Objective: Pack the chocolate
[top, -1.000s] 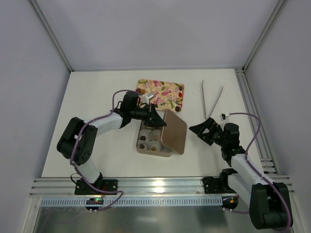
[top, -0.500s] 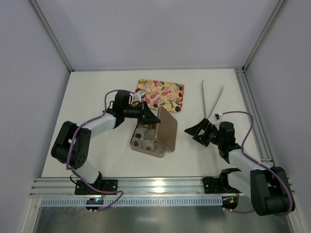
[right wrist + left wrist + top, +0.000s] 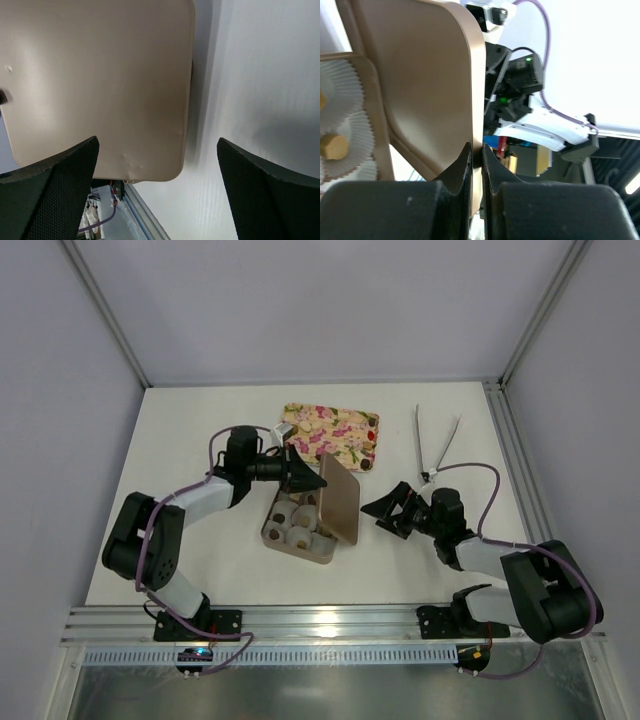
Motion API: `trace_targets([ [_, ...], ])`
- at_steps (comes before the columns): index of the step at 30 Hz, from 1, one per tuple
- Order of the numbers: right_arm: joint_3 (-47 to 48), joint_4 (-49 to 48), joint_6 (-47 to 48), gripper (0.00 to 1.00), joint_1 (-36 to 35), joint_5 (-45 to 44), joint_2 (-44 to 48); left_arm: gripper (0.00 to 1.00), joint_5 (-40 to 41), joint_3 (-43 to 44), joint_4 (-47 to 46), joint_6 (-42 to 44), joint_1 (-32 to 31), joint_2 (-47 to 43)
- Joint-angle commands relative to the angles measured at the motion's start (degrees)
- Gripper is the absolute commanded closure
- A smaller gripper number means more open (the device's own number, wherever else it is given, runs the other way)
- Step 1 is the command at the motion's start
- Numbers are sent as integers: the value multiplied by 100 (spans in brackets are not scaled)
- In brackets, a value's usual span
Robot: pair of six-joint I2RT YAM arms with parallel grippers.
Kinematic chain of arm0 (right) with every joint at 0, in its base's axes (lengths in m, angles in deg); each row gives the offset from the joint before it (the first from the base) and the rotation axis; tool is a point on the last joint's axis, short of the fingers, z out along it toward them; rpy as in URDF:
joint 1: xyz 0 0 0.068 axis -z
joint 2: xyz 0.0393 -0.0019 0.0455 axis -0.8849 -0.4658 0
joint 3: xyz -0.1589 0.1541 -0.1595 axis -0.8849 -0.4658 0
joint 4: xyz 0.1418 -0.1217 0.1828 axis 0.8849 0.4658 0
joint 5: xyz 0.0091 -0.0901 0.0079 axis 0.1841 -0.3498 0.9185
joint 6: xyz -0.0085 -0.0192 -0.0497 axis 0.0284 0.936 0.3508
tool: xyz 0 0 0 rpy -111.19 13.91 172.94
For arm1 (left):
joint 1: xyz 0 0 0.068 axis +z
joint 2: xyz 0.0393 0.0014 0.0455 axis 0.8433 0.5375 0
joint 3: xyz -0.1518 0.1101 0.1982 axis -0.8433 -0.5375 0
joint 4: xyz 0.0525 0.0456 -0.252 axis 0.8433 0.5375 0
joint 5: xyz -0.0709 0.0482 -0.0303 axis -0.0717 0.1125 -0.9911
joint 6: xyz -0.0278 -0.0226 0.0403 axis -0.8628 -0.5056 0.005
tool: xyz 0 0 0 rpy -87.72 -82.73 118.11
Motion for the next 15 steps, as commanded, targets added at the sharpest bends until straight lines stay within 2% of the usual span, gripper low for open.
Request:
trace_targets([
  [1,17,-1376,-330,0,-67,-163,-328,100,-337,-104,-985,-595,84,-304],
  [9,-203,-3311,-1113,0,-172,-75,-1479,100,-425,-175,-2076,-1492,163,-374],
  [15,-203,-5226,-2061,0,-312,-119,-2569,100,-434,-236,-2410,-1774,198,-357],
])
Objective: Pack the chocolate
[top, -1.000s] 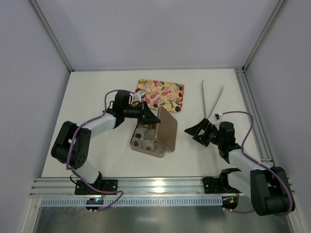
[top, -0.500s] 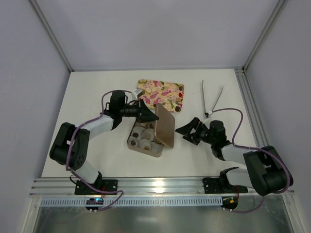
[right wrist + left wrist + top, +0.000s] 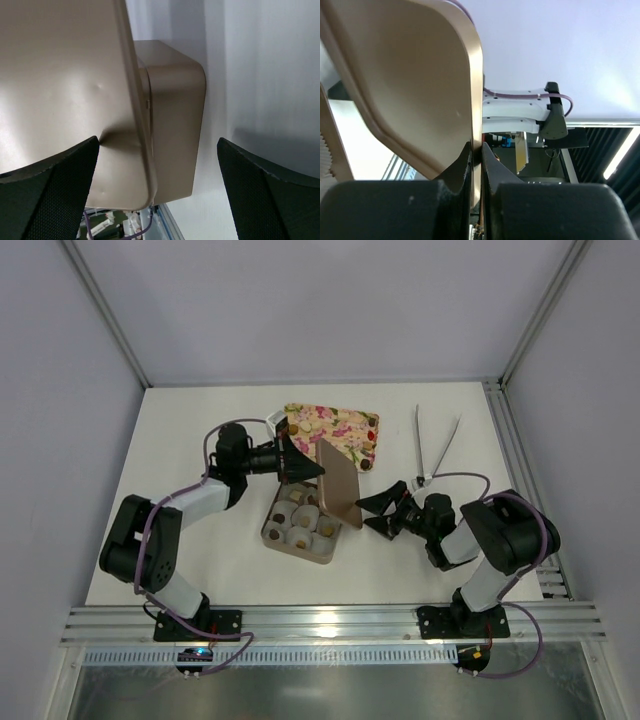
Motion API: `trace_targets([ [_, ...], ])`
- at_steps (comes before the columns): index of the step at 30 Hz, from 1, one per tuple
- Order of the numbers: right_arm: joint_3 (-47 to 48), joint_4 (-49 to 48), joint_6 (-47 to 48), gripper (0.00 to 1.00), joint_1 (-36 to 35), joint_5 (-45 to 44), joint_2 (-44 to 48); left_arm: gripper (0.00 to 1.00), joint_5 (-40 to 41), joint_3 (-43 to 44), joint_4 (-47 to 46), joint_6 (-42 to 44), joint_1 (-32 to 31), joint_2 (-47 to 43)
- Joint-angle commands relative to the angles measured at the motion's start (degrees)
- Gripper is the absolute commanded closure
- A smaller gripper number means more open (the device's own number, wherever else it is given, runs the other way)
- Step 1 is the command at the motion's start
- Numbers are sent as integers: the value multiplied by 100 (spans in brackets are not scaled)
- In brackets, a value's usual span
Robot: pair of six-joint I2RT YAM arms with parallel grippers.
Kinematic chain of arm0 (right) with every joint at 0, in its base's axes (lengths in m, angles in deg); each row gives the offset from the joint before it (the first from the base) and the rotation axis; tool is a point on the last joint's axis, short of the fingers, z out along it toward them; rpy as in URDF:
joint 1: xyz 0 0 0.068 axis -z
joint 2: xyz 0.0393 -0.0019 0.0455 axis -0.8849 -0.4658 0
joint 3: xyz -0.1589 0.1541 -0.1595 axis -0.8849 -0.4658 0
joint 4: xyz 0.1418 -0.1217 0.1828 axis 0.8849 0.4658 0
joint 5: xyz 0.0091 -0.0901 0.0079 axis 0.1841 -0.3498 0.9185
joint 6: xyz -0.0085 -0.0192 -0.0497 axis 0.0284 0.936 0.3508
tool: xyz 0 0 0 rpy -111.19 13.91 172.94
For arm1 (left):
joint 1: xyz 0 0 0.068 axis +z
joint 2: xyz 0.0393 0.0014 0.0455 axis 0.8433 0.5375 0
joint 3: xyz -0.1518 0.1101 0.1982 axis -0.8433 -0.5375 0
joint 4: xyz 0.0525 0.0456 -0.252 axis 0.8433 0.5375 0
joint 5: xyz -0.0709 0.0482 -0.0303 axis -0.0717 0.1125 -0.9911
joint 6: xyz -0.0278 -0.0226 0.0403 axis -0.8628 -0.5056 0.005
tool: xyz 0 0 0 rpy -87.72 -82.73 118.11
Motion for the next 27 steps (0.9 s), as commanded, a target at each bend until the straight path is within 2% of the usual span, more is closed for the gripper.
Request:
trace_targets([
  [1,-20,-2420,-681,0,-94,-141,-456,100,-170,-86,-765,-406,56,-247],
  [4,85,-2662,-981,0,-182,-185,-660,100,-179,-156,-1038,-591,65,-221],
  [8,182,-2662,-1025,0,-366,-343,-370,100,-187,-218,-1161,-679,82,-212],
  [15,446,-1933,-990,0,-507,-326,-115,100,-222,-393,-1214,-671,118,-256],
  [27,551,-2153,-998,0,-780,-325,-791,100,-249,-912,-1231,-574,153,-397],
])
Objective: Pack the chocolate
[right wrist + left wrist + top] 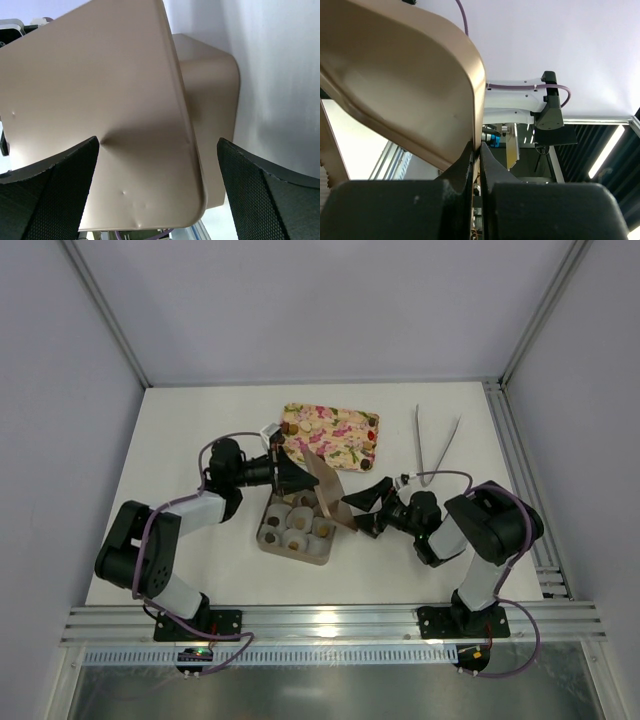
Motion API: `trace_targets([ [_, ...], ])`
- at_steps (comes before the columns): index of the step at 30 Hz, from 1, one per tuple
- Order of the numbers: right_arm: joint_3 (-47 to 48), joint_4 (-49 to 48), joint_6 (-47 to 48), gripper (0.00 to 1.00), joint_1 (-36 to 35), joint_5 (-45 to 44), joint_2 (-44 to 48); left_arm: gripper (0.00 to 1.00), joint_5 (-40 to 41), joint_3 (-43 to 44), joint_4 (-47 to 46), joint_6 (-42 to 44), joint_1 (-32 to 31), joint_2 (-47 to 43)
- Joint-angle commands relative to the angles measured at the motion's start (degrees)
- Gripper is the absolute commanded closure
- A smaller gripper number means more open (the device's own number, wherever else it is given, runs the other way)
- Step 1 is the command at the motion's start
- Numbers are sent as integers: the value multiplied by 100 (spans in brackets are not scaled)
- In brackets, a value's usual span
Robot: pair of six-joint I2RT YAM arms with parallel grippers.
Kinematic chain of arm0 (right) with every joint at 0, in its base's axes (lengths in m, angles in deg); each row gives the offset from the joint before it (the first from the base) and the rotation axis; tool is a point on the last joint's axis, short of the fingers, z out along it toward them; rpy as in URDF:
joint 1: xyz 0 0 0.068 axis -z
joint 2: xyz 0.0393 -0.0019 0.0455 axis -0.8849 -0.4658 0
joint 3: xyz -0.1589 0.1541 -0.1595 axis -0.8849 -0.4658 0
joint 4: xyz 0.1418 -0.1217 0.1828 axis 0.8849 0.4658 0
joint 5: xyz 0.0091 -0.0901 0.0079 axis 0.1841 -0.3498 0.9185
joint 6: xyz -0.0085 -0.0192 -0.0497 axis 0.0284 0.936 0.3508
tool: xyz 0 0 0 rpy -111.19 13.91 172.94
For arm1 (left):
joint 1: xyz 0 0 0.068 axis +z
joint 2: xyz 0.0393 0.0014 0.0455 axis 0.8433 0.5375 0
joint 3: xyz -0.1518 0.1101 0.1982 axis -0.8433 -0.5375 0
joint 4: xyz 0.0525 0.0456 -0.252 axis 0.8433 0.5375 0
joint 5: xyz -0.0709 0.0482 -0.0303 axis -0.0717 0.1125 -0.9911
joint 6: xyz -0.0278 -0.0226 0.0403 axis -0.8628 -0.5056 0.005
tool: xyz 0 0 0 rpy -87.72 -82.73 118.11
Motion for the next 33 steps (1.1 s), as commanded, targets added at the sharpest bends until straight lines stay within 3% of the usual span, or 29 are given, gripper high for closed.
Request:
trace_targets([
  [1,143,-1457,101,0,-91,-118,-94,100,-172,-188,-244,66,61,-189],
  [15,187,-1502,233,2,-285,-100,-296,100,-181,-620,414,690,131,-364],
  [21,213,-703,751,3,-364,-100,37,100,-181,-348,2311,2085,166,-663],
  [25,310,-26,1094,2,-451,-144,318,96,3,152,4505,3369,254,-866],
  [33,573,1248,1753,3,-680,-372,644,92,530,418,6225,4601,395,-769],
])
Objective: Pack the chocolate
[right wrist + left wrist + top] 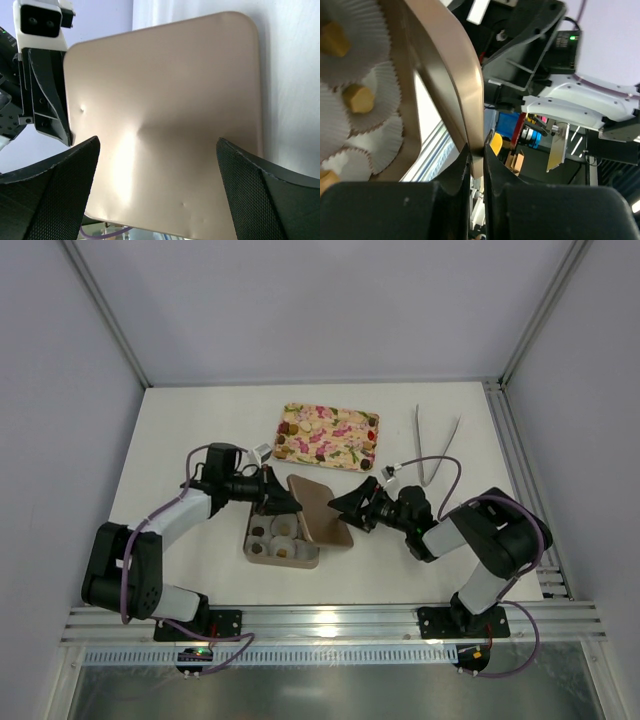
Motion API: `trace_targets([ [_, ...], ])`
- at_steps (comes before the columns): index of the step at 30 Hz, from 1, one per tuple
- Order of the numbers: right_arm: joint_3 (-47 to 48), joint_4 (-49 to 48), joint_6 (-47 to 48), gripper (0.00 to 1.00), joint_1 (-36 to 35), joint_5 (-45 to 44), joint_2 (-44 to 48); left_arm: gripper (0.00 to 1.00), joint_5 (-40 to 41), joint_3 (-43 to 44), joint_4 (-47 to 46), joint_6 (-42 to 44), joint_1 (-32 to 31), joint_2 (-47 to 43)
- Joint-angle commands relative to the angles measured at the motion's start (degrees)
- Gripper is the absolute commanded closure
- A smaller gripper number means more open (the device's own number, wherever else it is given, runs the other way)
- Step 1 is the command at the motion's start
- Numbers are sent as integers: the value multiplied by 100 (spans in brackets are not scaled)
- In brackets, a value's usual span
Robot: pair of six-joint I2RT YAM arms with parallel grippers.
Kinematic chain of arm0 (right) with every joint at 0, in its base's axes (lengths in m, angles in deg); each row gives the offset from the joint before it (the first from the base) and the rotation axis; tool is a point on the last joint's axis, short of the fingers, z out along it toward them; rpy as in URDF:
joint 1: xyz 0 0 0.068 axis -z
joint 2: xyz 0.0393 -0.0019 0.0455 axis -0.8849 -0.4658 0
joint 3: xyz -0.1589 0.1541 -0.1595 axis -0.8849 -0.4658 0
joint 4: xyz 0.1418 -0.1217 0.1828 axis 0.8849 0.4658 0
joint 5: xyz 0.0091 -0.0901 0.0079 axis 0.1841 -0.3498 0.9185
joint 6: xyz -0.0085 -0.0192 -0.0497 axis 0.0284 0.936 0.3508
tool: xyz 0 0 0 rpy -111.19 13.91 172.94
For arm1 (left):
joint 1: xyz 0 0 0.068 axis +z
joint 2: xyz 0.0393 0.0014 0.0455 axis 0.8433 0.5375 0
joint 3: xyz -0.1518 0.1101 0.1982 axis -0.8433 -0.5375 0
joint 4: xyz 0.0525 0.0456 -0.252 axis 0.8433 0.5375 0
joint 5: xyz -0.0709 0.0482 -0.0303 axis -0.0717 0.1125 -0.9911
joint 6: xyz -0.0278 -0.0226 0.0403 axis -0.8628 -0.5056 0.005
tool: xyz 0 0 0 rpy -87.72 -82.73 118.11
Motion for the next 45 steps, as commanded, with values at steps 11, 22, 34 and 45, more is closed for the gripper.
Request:
trace_targets([
  [11,459,1848,1278,2,-404,-655,736,89,1330,513,2594,1852,96,174],
  [22,565,2218,1481,3,-483,-813,868,70,2069,839,3202,2213,96,192],
  [34,793,2947,1797,2,-510,-1015,1185,58,2473,1085,3624,2415,96,156],
  [45,1074,3431,2035,2,-510,-1042,1176,46,2913,1436,4212,2608,87,-46],
])
